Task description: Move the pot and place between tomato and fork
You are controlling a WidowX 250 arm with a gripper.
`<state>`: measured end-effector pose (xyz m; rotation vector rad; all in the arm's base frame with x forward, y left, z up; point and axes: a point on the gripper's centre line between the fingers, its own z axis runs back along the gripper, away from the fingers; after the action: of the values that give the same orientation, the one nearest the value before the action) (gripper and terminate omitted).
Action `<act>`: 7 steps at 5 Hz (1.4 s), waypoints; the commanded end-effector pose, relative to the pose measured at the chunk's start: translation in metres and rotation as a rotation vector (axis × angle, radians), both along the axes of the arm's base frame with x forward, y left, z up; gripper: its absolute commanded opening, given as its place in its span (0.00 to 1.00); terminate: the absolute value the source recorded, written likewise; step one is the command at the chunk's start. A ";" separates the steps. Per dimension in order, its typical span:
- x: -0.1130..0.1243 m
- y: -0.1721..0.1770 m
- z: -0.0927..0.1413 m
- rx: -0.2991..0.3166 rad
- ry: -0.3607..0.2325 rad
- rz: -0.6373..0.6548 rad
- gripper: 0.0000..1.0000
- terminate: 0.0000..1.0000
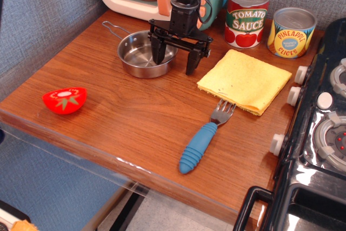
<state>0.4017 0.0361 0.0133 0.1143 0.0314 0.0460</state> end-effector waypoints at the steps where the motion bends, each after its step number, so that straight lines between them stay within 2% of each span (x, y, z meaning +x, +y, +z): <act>1: -0.006 0.012 0.004 -0.031 -0.027 -0.032 0.00 0.00; 3: -0.009 0.019 0.003 -0.087 -0.032 -0.083 0.00 0.00; 4: -0.011 0.019 0.011 -0.056 -0.039 -0.102 0.00 0.00; 5: -0.019 0.015 0.035 -0.083 -0.077 -0.090 0.00 0.00; 6: -0.037 0.001 0.065 -0.135 -0.140 -0.118 0.00 0.00; 7: -0.068 -0.026 0.081 -0.150 -0.165 -0.215 0.00 0.00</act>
<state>0.3307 0.0078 0.0754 -0.0475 -0.0751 -0.1552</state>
